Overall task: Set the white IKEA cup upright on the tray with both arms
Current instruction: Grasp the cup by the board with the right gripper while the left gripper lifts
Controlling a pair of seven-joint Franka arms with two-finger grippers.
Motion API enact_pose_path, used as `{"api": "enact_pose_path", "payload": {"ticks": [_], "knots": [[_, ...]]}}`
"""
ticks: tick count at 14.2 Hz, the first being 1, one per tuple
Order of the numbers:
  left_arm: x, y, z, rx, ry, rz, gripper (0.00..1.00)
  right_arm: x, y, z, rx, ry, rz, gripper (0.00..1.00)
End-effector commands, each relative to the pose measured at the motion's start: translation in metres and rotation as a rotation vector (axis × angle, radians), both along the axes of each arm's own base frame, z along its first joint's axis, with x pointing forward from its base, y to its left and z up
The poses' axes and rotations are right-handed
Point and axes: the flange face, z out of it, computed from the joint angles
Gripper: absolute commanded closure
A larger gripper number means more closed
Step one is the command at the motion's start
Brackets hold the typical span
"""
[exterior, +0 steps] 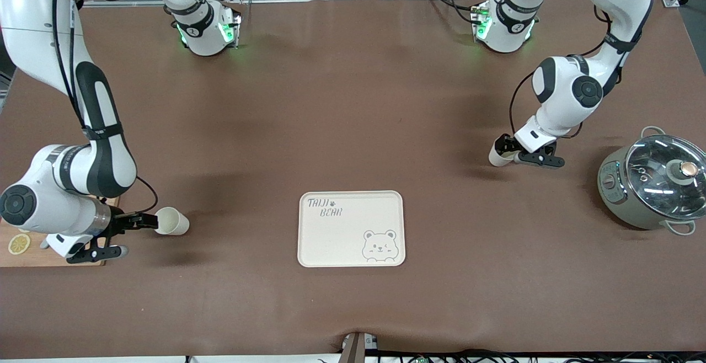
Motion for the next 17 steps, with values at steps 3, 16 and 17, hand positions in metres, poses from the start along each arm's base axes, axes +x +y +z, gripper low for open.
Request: {"api": "enact_pose_path", "payload": {"ticks": [3,16,17], "knots": [[0.008,0.001,0.004,-0.005,-0.021,0.009,1.00,-0.002,0.001,-0.022,0.015,0.031,0.022,0.00],[0.155,-0.170,0.139,-0.015,0.152,0.310,1.00,-0.001,0.006,-0.039,0.016,0.029,0.025,0.00],[0.160,-0.200,0.146,0.001,0.149,0.357,1.00,-0.001,0.007,-0.038,0.016,0.029,0.027,0.00]]}}
